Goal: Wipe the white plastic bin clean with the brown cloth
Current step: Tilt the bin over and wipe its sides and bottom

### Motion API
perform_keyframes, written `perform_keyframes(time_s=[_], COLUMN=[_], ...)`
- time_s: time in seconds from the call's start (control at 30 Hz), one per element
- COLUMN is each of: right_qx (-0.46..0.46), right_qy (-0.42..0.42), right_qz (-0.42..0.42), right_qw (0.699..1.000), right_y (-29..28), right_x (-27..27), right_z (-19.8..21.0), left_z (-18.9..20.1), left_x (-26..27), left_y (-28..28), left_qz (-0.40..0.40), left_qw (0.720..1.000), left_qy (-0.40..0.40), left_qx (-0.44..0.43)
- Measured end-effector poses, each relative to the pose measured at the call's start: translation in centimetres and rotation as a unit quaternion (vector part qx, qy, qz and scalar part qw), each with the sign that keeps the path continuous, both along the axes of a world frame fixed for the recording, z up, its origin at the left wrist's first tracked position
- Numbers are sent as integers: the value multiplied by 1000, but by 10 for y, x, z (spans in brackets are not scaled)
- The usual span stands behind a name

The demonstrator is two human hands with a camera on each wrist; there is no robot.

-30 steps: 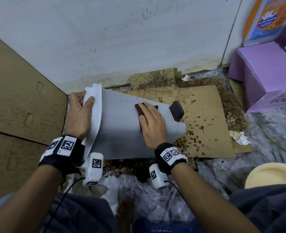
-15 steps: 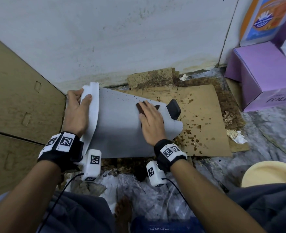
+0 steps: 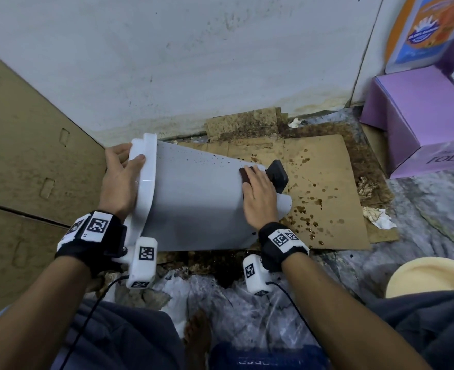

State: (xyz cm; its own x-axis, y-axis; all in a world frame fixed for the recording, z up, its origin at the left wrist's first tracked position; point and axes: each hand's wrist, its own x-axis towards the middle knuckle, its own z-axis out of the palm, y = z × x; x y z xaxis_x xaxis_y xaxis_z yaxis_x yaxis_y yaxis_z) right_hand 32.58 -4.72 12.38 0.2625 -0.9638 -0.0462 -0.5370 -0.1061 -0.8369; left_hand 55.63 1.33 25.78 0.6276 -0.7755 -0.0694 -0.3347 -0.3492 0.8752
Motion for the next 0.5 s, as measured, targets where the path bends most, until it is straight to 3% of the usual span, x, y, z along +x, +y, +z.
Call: perform_keyframes(time_s=[0.1,0.33,0.5], right_qx=[3,13,10], right_qy=[-26,-103,-119], right_qz=[51,178,217], right_qw=[998,978,969], right_y=[9,47,47], right_x=[19,67,81], right_z=[26,103,114], left_z=[7,11,10], left_x=[-2,-8,-7], left_y=[-1,2,-6], left_qz=[-9,-8,-12], left_qw=[999,997,996], left_qy=[50,35,-21], left_qx=[8,69,85])
